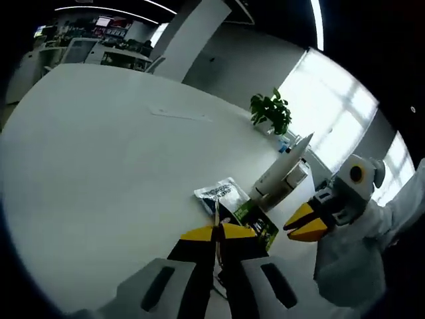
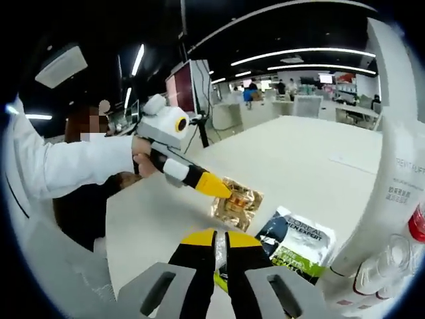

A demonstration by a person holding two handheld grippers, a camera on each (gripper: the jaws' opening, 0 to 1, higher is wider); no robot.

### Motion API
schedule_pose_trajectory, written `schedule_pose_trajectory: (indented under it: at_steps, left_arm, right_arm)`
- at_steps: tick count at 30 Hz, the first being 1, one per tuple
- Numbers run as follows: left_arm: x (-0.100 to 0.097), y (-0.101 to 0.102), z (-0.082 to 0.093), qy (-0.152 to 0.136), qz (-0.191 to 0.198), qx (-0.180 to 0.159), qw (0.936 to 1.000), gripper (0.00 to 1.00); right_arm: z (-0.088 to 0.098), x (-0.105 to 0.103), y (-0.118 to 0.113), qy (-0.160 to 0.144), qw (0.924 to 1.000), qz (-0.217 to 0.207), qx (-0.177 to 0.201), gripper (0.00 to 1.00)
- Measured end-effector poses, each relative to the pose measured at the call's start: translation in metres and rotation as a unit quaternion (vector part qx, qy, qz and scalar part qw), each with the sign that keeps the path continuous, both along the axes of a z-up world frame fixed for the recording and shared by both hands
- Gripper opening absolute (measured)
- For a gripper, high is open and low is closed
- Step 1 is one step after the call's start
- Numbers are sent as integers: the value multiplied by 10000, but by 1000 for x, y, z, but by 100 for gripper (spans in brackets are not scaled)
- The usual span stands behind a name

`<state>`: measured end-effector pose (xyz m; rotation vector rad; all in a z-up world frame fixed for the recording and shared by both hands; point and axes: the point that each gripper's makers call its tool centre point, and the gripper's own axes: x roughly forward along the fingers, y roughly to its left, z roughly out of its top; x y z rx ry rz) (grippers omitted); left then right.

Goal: Arrange the skincare products in the storage area until every visible bottle or jar stands upright without overlapping.

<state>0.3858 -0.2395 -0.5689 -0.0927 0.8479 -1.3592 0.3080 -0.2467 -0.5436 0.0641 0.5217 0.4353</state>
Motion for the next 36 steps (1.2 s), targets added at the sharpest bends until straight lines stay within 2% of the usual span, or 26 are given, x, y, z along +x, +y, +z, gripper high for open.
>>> schedule_pose_trajectory:
  at_steps: [4, 7, 8, 10, 11, 13, 14, 16, 20, 22, 24, 28, 31, 36]
  left_arm:
    - [11, -3, -13, -68, 46, 227, 9997, 0]
    - [11, -7, -16, -119, -52, 292, 9995, 0]
    - [12, -8, -18, -192, -92, 338, 9992, 0]
    - [18, -4, -28, -530, -197, 693, 9960, 0]
    - [16, -3, -30, -691, -264, 812, 9939, 0]
    - [13, -7, -31, -666, -305, 763, 9944, 0]
    - [13, -8, -31, -693, -301, 775, 9941, 0]
    - [16, -10, -32, -962, -404, 882, 9906, 0]
    - [17, -13, -35, -1419, -723, 1105, 9810, 0]
    - [17, -11, -39, -1578, -825, 1274, 9757, 0]
    - [16, -14, -40, -1586, -851, 1262, 9755, 0]
    - [18, -15, -42, -1678, -918, 1278, 9732, 0]
    - [18, -17, -42, -1776, -952, 1317, 9706, 0]
    - [15, -16, -41, -1808, -978, 1329, 9696, 0]
  right_arm:
    - [-11, 9, 5, 56, 9996, 173, -230, 0]
    - [-16, 14, 7, 64, 9993, 211, -308, 0]
    - [-18, 16, 7, 74, 9992, 215, -328, 0]
    - [-20, 24, 7, 104, 9996, 177, -198, 0]
    - [-22, 29, 5, 68, 9995, 110, -272, 0]
    - [-29, 36, 0, -22, 9963, 191, -836, 0]
    - [-31, 38, 1, -53, 9949, 247, -977, 0]
    - [-35, 43, 2, -96, 9922, 370, -1185, 0]
    - [-42, 54, 2, 98, 9954, 262, -913, 0]
    - [-46, 58, 0, 79, 9937, 304, -1075, 2]
    - [-52, 63, 0, 82, 9918, 346, -1230, 4]
    - [-51, 72, -3, -33, 9899, 342, -1374, 3]
    - [-57, 78, -2, 29, 9877, 440, -1497, 4]
    - [-63, 81, -3, 142, 9884, 444, -1448, 7]
